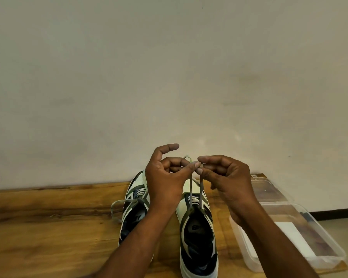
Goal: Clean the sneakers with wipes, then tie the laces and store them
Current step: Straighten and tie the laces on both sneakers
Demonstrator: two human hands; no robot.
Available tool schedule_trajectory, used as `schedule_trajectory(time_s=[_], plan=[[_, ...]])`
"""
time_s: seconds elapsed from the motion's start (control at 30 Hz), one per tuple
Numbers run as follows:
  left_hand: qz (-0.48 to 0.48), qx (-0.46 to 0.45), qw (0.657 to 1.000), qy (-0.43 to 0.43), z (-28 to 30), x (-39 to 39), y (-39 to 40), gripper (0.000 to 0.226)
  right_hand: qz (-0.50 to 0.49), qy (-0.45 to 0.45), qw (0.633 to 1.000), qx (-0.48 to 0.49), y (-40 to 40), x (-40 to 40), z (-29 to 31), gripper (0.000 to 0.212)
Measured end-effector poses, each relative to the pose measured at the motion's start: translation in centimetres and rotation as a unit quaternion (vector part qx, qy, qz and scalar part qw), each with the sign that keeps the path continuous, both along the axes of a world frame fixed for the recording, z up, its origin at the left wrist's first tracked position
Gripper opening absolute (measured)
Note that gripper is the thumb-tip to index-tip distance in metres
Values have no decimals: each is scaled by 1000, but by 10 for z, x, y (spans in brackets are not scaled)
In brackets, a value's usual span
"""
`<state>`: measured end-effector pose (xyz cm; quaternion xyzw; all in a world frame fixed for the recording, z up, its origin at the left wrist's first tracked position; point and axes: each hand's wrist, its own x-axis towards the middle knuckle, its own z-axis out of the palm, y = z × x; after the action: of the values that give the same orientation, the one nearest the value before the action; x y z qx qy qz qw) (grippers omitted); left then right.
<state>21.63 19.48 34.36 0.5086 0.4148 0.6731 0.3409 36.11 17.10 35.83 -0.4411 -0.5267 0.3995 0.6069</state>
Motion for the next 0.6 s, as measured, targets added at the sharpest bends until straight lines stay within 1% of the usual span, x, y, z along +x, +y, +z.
schedule_trajectory(time_s=[0.07, 0.17, 0.23, 0.3, 0.37, 0.47, 0.6], plan=[[-3, 2, 1000, -9, 3, -1, 0, 61, 10, -42, 999, 0, 4, 3, 11, 30], [-12, 0, 999, -32, 10, -4, 2, 60, 17, -78, 997, -2, 11, 7, 29, 38], [-13, -4, 999, -32, 13, -2, 2, 60, 8, -89, 996, 1, 14, 10, 36, 41], [-8, -5, 1000, -18, 15, 0, -1, 58, 3, -87, 996, -2, 15, 13, 37, 38], [11, 15, 999, 29, 16, 2, -5, 58, -3, -93, 996, 0, 13, 15, 36, 30], [38, 51, 991, 117, 19, 2, -11, 58, 3, -127, 992, 17, 11, 16, 36, 15], [77, 87, 976, 186, 20, 6, -18, 60, 4, -191, 981, 38, 8, 13, 40, 9]])
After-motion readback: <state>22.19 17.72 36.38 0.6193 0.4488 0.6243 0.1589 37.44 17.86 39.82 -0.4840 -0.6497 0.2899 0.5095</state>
